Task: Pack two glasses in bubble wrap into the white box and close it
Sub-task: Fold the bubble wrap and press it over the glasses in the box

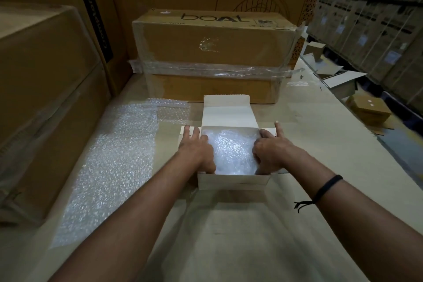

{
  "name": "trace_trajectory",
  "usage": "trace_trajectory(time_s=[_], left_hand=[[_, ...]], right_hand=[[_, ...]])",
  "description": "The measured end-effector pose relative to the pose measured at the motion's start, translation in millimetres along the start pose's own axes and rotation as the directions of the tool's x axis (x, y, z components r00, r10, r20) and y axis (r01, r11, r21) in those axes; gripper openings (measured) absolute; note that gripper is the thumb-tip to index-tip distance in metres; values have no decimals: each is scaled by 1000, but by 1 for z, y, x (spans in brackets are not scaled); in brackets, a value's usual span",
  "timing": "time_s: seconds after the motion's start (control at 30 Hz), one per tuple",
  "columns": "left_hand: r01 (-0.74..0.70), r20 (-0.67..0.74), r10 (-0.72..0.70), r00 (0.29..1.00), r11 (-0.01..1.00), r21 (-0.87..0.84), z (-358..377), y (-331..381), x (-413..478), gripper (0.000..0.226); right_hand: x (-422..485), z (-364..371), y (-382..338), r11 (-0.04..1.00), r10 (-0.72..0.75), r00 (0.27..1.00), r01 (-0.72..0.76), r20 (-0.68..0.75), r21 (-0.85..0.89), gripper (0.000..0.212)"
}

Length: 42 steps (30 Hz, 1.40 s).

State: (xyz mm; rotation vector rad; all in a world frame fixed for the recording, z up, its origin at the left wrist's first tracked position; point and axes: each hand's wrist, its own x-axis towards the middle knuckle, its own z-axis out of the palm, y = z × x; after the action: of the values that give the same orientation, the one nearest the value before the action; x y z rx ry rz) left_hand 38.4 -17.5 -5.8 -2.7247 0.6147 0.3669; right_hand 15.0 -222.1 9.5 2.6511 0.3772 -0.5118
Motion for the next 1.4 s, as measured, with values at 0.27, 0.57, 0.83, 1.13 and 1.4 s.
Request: trace_trajectory(time_s=[0.27, 0.57, 0.83, 1.13, 1.4], left_hand=[[-67, -90, 44, 995, 963, -263, -15, -25, -11, 37], [14, -2, -14, 1000, 996, -90, -11, -9, 9, 51], [0, 46, 14, 999, 957, -290, -16, -22, 7, 37], [-22, -79, 15, 997, 996, -87, 4, -11, 8, 68], [-31, 15, 38, 999, 945, -326, -20, -34, -2, 48]], right_hand=[[-13, -17, 19, 939, -75, 991, 108, -111, 325, 71], [-8, -38, 1, 891, -234, 956, 139, 175, 431, 68], [-5, -34, 5, 874, -263, 944, 145, 199, 464, 65], [-5, -12, -21, 882, -295, 954, 296, -61, 366, 42], [-13, -25, 18, 799, -109, 992, 128, -68, 588, 66]])
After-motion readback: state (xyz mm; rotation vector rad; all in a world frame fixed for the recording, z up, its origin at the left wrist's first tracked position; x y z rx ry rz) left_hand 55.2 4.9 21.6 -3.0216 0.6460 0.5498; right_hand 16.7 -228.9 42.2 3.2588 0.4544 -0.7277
